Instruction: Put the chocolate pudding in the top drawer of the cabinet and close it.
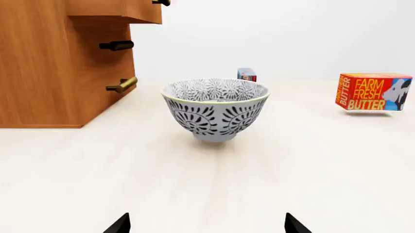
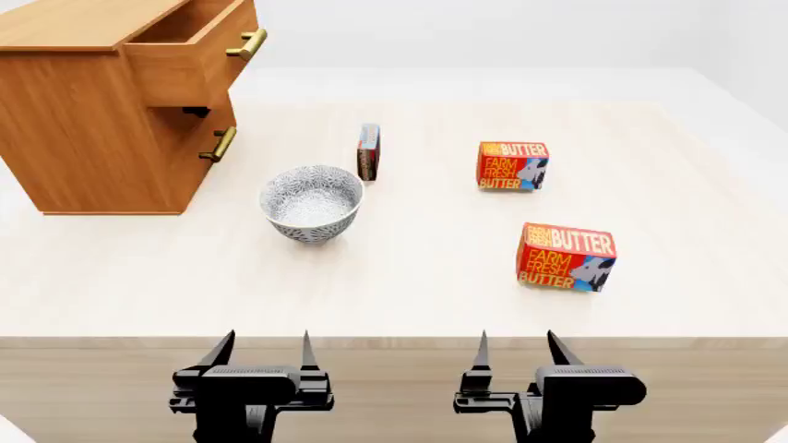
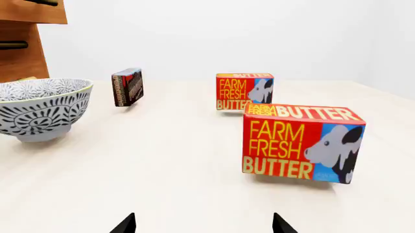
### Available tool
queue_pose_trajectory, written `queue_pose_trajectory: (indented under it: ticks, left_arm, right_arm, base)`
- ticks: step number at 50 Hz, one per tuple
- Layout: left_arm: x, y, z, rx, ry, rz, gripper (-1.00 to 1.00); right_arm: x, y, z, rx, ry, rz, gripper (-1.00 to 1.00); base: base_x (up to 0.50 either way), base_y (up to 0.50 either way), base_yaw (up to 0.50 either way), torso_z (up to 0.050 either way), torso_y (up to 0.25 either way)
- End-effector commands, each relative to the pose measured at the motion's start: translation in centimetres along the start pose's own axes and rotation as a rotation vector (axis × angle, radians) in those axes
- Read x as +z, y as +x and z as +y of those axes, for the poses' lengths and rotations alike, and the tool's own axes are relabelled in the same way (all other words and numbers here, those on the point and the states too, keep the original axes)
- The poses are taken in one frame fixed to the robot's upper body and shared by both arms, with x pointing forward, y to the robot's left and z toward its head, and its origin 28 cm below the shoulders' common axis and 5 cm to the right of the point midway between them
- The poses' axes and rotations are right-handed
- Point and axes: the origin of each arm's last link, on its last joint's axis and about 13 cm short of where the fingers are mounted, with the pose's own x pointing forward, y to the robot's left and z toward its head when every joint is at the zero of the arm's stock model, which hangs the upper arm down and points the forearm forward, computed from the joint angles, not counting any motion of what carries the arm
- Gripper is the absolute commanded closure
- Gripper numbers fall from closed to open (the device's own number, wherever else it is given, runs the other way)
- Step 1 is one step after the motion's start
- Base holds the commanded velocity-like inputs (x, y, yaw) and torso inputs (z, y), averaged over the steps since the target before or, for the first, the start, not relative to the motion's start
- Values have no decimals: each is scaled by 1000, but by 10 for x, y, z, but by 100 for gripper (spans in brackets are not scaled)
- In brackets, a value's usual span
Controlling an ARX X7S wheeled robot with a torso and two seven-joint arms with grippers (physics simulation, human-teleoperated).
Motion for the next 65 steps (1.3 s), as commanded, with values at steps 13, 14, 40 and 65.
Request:
queue_pose_trajectory:
  ticks: [13, 14, 40, 65]
  left_arm:
    - [-1, -1, -1, -31, 47, -16, -100]
    - [-1, 0, -1, -32, 51, -17, -100]
    - [0, -1, -2, -43, 79, -26, -100]
    - [5, 0, 1, -36, 56, -53, -100]
  right_arm:
    - [1, 0, 0, -2, -21, -30, -100]
    - [1, 0, 0, -1, -15, -35, -100]
    - [3, -1, 1, 22, 17, -44, -100]
    - [10, -2, 3, 60, 36, -78, -100]
  base:
    - [0, 2, 0, 0, 0]
    - [0, 285, 0, 0, 0]
    - [0, 500, 0, 0, 0]
    - [0, 178, 0, 0, 0]
